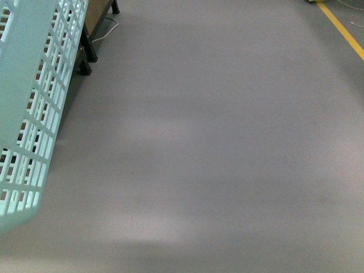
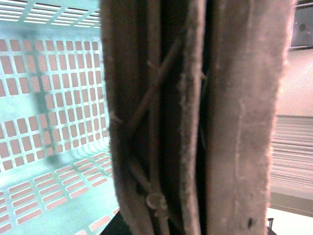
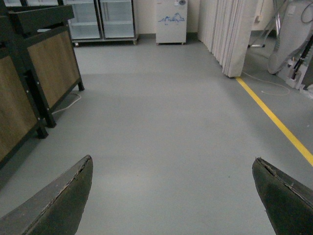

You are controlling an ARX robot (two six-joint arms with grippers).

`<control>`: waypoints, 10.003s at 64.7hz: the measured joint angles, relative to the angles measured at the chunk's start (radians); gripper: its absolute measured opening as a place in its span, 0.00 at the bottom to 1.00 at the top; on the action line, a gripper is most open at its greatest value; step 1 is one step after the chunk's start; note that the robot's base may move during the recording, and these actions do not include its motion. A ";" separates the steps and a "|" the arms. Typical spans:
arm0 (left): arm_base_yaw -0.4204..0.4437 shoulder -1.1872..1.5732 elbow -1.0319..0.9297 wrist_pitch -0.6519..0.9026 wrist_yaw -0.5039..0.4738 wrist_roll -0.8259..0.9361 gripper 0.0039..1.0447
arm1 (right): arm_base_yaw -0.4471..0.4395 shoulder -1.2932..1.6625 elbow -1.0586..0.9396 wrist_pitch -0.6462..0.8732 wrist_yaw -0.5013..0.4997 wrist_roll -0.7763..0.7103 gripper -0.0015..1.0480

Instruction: Pick lemon and mango into basket

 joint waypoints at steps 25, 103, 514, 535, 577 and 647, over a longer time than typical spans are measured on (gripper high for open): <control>0.000 0.000 0.000 0.000 0.000 0.000 0.14 | 0.000 0.000 0.000 0.000 0.000 0.000 0.92; -0.007 0.001 0.001 0.000 0.028 -0.008 0.14 | 0.000 0.000 0.000 0.001 0.003 0.000 0.92; -0.238 0.664 0.408 0.090 0.389 0.576 0.14 | -0.077 2.293 1.252 0.055 0.032 0.919 0.92; -0.238 0.664 0.408 0.090 0.390 0.576 0.14 | -0.047 2.477 1.489 -0.035 0.053 0.930 0.92; -0.238 0.664 0.408 0.090 0.390 0.577 0.14 | -0.006 2.648 1.679 -0.092 0.063 0.972 0.92; -0.238 0.664 0.408 0.090 0.390 0.577 0.14 | -0.107 2.085 1.126 0.287 -0.172 0.793 0.59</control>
